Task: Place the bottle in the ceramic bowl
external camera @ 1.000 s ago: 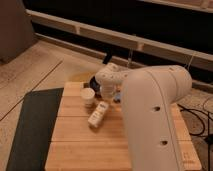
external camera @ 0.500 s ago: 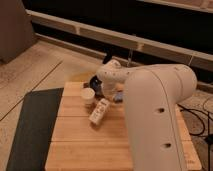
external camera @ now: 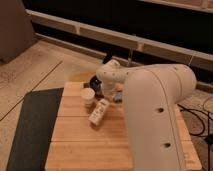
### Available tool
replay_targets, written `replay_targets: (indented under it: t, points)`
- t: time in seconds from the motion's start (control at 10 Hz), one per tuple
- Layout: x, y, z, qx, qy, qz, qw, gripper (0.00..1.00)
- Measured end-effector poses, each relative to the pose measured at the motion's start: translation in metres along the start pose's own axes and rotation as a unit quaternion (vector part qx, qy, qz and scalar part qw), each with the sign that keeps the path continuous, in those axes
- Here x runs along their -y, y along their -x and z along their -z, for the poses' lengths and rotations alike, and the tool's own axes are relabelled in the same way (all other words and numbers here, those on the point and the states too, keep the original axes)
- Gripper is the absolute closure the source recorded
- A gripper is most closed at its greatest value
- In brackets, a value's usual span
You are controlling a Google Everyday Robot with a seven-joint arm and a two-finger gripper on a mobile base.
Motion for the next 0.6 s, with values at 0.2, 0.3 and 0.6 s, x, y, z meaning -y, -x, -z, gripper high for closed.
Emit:
replay_targets:
  t: [0.2,0.3,0.6]
  points:
    - [-0.009,0.019,0.008,0.011,0.001,-0.002,0.9999,1.0]
    - [-0.02,0.036,0.02,0.023,0.004,-0.003,0.9997,1.0]
    - [-0.072,0.097,0.086,0.074,0.019,-0.007,0.997,1.0]
